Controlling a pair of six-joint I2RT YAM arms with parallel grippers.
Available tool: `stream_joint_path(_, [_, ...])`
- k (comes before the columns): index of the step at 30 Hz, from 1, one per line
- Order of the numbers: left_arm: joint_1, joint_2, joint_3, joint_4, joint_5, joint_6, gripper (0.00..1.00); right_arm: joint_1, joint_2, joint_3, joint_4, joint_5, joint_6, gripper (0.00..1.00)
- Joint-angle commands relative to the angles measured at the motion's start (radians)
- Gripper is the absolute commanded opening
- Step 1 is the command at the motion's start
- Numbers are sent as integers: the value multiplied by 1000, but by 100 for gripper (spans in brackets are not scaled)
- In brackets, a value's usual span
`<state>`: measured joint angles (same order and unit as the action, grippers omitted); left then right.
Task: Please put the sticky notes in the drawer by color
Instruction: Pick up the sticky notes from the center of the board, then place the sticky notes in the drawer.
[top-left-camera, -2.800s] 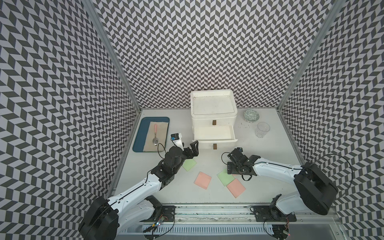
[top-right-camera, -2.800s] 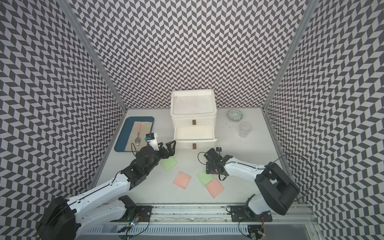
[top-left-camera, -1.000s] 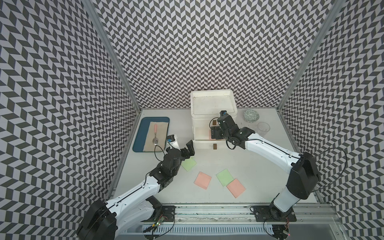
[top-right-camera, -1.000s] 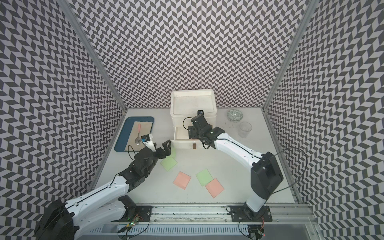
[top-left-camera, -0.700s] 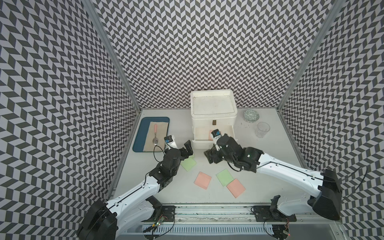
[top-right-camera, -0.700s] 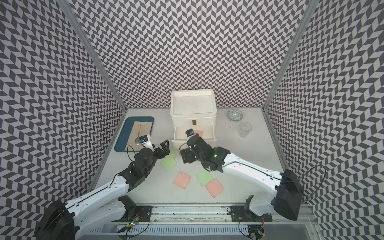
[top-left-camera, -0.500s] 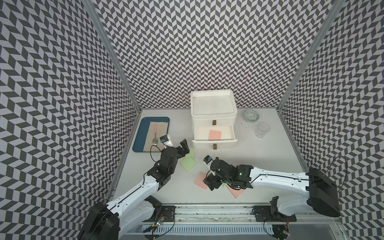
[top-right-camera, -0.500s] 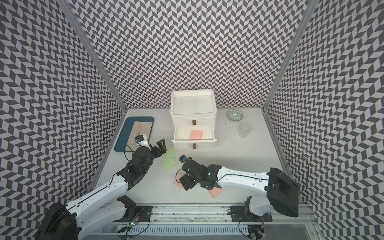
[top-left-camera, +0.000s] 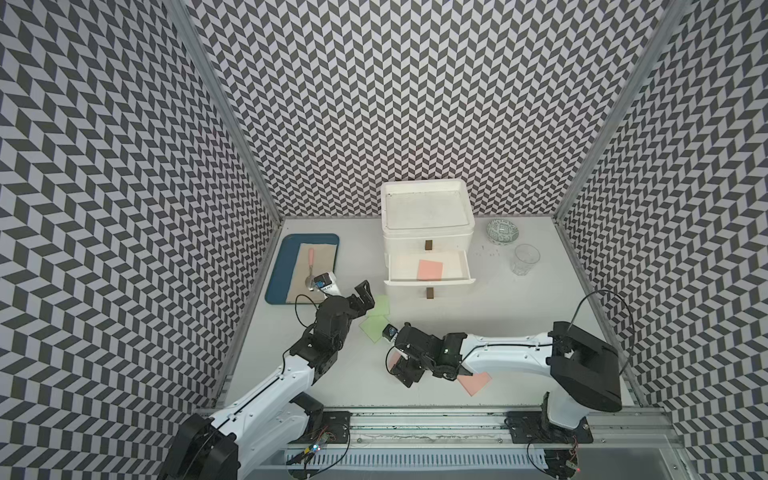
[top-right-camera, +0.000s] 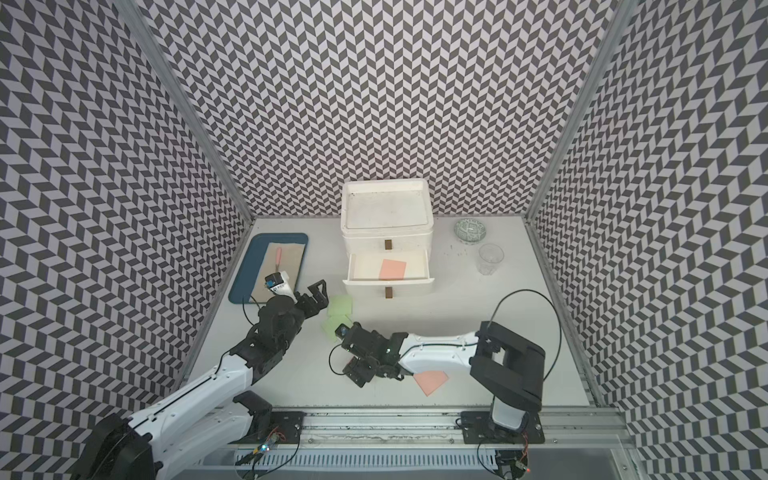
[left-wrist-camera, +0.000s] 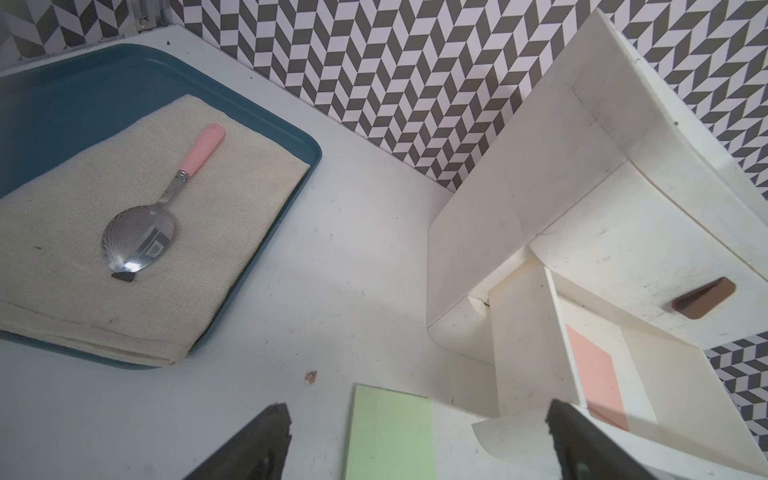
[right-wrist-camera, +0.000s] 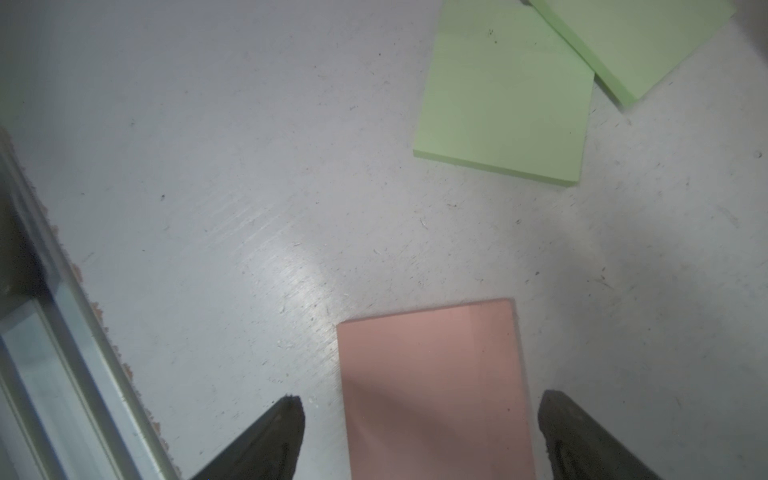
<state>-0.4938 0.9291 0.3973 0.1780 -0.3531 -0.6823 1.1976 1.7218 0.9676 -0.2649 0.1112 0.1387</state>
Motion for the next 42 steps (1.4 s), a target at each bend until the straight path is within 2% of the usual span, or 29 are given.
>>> stream_joint_path(1, [6,-17,-5,-11,3,4,100,3,38,5,6,22,-36,93])
stream_joint_path(6, [8,-14,-10,1,8,6,100,9,64,-18,10,-25,-21,93])
stream_joint_path(10, [9,-4,-8,3,11,7,100,16,83,-36,-7,-8,0,92])
stream_joint_path(14, [8,2,-7,10,21,11,100,20,79,-60,0,-15,17,84])
stream_joint_path(17, [9,5,-7,15,29,16,100,19,52,-72,19,-19,25,76])
stream_joint_path(25, [8,-10,17,-1,61,39,100,-10,-116,-43,46,3,25,74])
stream_joint_path(30, [9,-82,23,11,173,14,100,-83,-265,15,51,16,15,75])
stream_joint_path(34, [8,-123,5,47,172,23,100,-208,-356,85,61,-41,24,75])
stream_joint_path(38, [9,-92,18,42,177,46,100,-319,-431,106,150,7,66,75])
stream_joint_path(42, [8,-24,14,82,210,68,100,-390,-422,141,191,54,126,75])
